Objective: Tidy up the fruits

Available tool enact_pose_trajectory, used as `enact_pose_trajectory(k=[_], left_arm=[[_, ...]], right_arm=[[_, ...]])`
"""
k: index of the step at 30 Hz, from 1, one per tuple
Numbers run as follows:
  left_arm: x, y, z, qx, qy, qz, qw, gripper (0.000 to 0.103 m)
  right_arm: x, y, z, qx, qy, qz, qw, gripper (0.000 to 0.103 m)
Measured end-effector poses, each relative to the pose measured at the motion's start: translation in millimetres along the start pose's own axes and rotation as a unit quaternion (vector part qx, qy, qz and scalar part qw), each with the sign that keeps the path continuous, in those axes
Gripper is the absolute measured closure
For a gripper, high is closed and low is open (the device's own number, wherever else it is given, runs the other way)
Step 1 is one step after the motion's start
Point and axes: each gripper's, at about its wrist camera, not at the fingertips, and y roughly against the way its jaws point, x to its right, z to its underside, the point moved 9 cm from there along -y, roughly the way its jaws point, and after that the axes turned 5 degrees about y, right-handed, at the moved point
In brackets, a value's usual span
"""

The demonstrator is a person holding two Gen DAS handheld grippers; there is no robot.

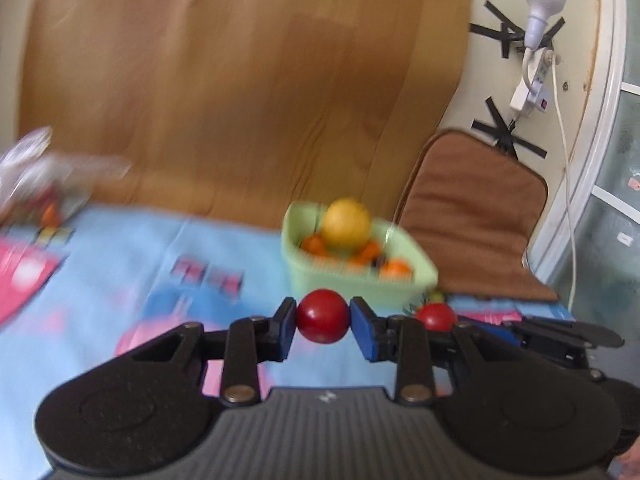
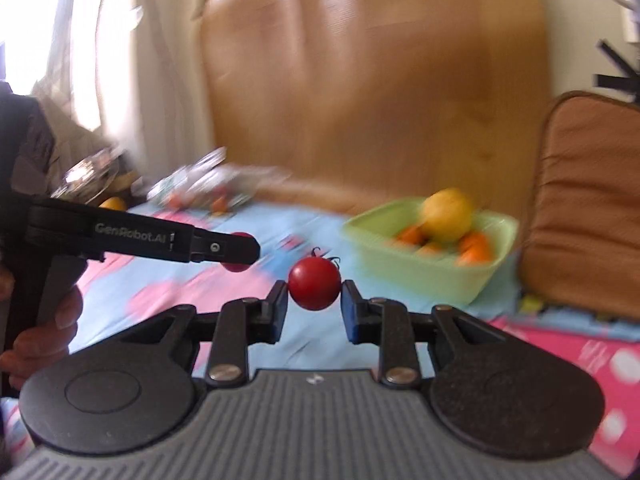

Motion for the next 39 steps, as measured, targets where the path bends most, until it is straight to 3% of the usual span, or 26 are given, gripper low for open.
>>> enact_pose_trajectory(k=[5, 9, 13, 16, 22, 25, 29, 32, 35, 39], left_arm=[[14.3, -76.6, -30.4, -0.021, 0.002, 0.001, 0.9998, 0.073], [19.4, -121.9, -30.1, -0.045, -0.012, -0.014, 0.9988, 0.073], [15.7, -143.3, -24.8, -0.060, -0.011, -0.031, 0.9977, 0.071], [14.5, -137.1, -23.6, -0.054, -0.001, -0.028, 0.9981, 0.065], [19.6, -85.1, -20.3, -0.035, 0.000, 0.001, 0.9994, 0.065], [32.2, -62.8, -2.1, -0.047, -0.021, 0.020, 0.9985, 0.065], [56.5, -45.1, 33.6, -0.077, -0.056, 0.059, 0.9937, 0.058], [69.3, -42.2, 55.7, -0.093, -0.111, 0.050, 0.9882, 0.053], [76.9, -44.6, 73.0, -0.127, -0.123, 0.050, 0.9830, 0.052], [79.5, -45.1, 83.8, -0.144, -0.140, 0.043, 0.9787, 0.052]], right_arm=[[58.2, -36.5, -12.3, -0.005, -0.031, 0.050, 0.998, 0.072], [81.7, -55.4, -4.2, -0.019, -0.043, 0.070, 0.996, 0.071], [90.6, -55.1, 2.8, -0.014, -0.056, 0.079, 0.995, 0.069], [94.8, -44.7, -0.1, -0.004, -0.066, 0.081, 0.995, 0.069], [106.7, -15.0, -12.8, 0.015, -0.095, 0.080, 0.992, 0.069], [113.0, 7.0, -7.8, 0.014, -0.100, 0.088, 0.991, 0.069], [109.7, 36.1, 23.7, -0.021, -0.114, 0.085, 0.990, 0.069], [96.4, 49.0, 46.1, -0.045, -0.109, 0.075, 0.990, 0.069], [81.0, 46.6, 60.4, -0.065, -0.100, 0.065, 0.991, 0.069], [66.2, 36.2, 63.1, -0.079, -0.084, 0.054, 0.992, 0.069]])
